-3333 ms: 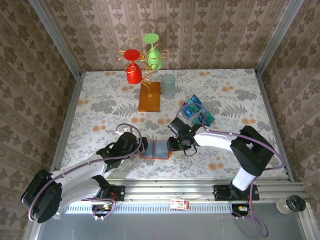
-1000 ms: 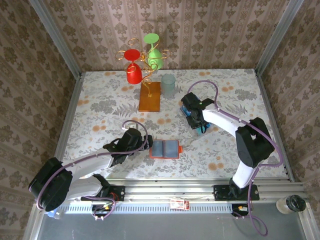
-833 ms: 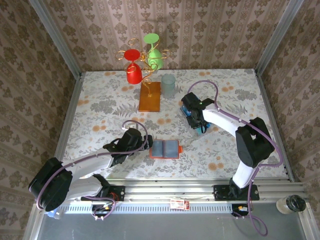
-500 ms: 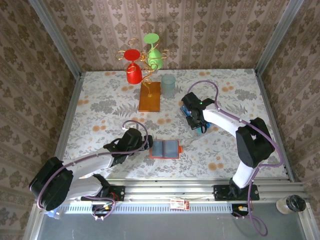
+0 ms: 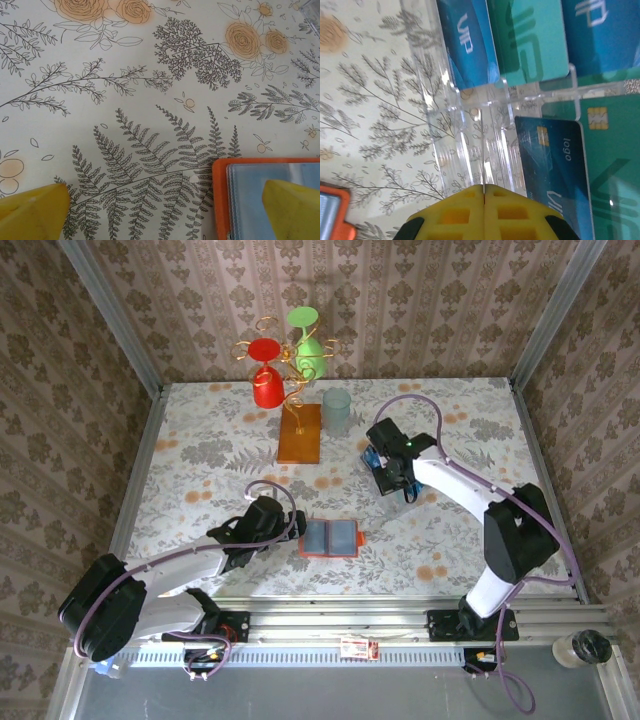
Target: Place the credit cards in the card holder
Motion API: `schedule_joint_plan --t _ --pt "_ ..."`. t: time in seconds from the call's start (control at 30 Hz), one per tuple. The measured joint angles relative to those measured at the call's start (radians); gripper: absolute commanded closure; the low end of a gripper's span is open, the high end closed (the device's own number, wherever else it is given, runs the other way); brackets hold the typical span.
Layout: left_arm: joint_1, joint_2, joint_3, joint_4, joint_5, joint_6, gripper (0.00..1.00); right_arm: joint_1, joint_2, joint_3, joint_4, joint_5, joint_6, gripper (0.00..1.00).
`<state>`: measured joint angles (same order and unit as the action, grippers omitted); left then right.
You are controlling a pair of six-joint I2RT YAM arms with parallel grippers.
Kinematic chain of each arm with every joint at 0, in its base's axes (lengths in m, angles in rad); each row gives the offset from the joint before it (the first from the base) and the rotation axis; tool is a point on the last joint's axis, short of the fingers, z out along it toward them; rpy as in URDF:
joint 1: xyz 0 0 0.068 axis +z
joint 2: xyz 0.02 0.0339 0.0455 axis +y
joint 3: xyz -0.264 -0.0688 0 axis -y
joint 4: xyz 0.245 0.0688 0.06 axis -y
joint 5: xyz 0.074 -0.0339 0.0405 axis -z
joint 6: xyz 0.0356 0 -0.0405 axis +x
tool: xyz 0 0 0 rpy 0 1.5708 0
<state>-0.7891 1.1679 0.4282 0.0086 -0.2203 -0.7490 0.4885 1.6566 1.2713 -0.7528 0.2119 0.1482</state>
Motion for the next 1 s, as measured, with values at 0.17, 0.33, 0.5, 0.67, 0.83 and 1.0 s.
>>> schedule_joint_plan --t 0.17,0.33,0.5,0.67,0.83,1.0 --pt "0.005 0.0 0.0 0.0 0.0 0.003 0.0 0.0 -0.091 0.006 0.005 -0.097 0.032 1.0" --pt "0.005 -0.008 0.0 -0.007 0.001 0.012 0.0 0.0 -0.221 -0.097 0.146 -0.294 0.159 1.0" --pt "0.005 -0.018 0.0 -0.025 0.002 0.014 0.0 0.035 -0.264 -0.321 0.394 -0.453 0.365 1.0" --pt "0.005 -0.024 0.0 -0.031 0.008 0.017 0.0 0.123 -0.263 -0.457 0.57 -0.504 0.519 1.0" --pt "0.004 -0.024 -0.002 -0.031 0.015 0.017 0.0 0.185 -0.203 -0.479 0.723 -0.518 0.613 1.0" --pt "-0.014 -0.024 -0.002 -0.031 0.014 0.017 0.0 0.211 -0.129 -0.497 0.816 -0.525 0.661 1.0"
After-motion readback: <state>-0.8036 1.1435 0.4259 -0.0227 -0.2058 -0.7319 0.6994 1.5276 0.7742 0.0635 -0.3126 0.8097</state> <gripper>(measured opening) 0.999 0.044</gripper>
